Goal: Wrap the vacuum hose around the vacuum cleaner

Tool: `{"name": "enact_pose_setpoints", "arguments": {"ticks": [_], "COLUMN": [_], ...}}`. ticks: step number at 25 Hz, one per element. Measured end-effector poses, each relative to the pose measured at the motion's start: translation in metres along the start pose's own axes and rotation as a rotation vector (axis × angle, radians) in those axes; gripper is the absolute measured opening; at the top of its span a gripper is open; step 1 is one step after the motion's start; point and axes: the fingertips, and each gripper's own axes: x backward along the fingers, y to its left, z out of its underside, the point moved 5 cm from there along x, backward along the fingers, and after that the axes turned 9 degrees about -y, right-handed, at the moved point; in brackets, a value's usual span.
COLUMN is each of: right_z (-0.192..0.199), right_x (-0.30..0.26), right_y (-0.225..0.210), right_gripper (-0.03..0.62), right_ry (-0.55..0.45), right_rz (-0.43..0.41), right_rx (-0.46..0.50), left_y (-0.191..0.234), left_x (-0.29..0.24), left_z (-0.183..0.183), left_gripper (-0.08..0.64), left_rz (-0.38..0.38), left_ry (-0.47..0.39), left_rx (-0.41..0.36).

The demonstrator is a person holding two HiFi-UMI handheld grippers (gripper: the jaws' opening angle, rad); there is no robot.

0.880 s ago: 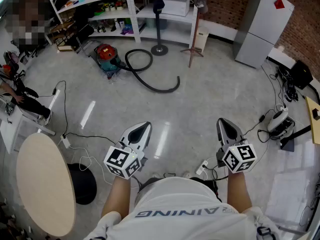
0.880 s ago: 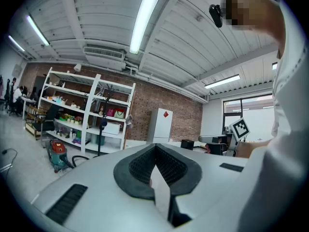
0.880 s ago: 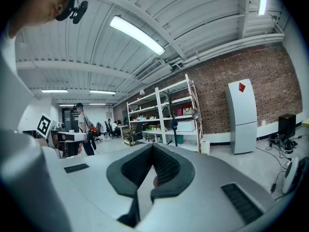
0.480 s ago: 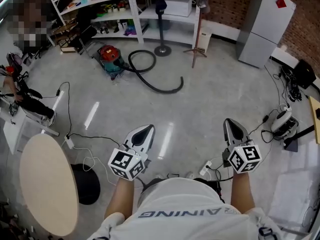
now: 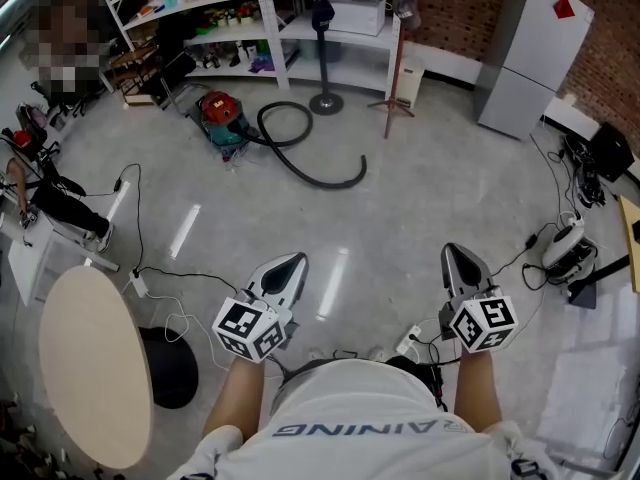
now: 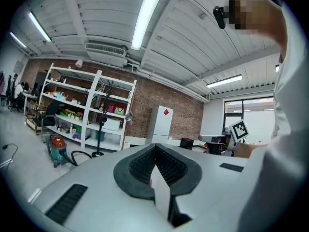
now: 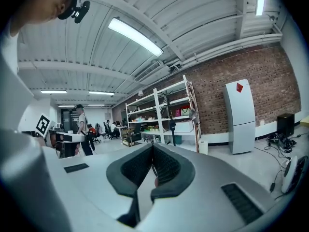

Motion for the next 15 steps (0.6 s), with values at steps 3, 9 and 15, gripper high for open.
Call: {"name": "enact_pose_setpoints", "arguments": {"ticks": [3,9,15], "right_z": [0.005,0.019,0.034], "right_x": [0.008,0.035,0.03], "right_y": [-0.017,-0.074,-0.101], "right_gripper": [0.009,0.009,0.009], "right_ry": [0.015,0.052,0.067], "right_rz": [-0.01,-0.07,-0.099], "right_rx": [-0.019,-0.061,-0.117], "left_y": [-0.016,-0.072,-0.086], "left_x": [-0.014,-0.049,-0.061], "left_z": [-0.001,0.009,0.027], "left_gripper": [0.017,0.017,0.017], "left_rz": [0.006,0.008,-0.022], "left_ry": [0.015,0.016,0.041], "left_rx": [-0.024,-0.042,-0.035]}}
